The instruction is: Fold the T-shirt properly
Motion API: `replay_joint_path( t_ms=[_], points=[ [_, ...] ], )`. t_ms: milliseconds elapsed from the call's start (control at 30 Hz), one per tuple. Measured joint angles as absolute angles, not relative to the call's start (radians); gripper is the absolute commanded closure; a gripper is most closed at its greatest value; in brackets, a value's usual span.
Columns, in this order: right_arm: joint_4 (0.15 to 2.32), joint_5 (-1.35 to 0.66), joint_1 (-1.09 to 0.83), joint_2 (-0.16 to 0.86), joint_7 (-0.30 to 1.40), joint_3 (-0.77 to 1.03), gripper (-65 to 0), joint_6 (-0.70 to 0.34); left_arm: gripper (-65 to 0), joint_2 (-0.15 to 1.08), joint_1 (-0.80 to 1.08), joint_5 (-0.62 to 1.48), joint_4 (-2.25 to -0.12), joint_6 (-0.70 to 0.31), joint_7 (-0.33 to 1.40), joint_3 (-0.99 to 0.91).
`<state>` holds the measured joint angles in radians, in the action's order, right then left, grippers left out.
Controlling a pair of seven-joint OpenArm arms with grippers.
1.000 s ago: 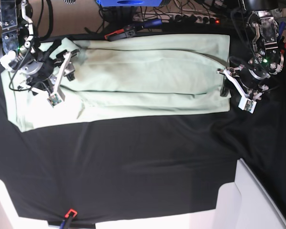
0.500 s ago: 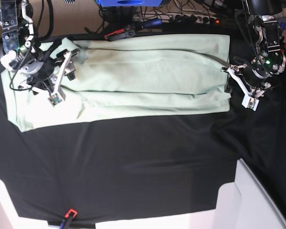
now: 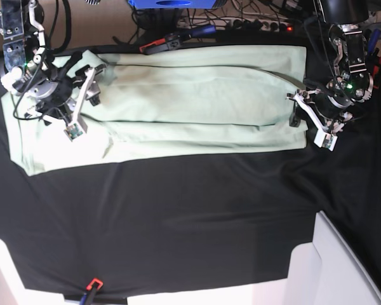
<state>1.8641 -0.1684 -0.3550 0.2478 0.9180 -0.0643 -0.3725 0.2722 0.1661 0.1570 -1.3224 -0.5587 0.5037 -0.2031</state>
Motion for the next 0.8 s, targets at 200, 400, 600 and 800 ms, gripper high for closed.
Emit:
replay_joint_path(
  t_ms=[200, 400, 600, 800],
  points=[
    [1.864, -0.168, -0.355, 0.248, 0.918, -0.064, -33.8, -0.373, -13.1, 0.274, 0.167, 0.154, -1.322, -0.558, 0.504, -0.203],
    [1.864, -0.168, -0.355, 0.248, 0.918, -0.064, -33.8, -0.373, 0.0, 0.274, 0.167, 0.154, -1.322, -0.558, 0.504, -0.203],
    [1.864, -0.168, -0.355, 0.248, 0.918, -0.064, -33.8, -0.373, 0.0, 0.274, 0.171, 0.155, -1.330, -0.558, 0.505, -0.206],
    [1.864, -0.169, -0.355, 0.248, 0.917, -0.064, -33.8, -0.373, -17.8, 0.274, 0.155, 0.160, -1.335, -0.547, 0.508, -0.258]
  ],
)
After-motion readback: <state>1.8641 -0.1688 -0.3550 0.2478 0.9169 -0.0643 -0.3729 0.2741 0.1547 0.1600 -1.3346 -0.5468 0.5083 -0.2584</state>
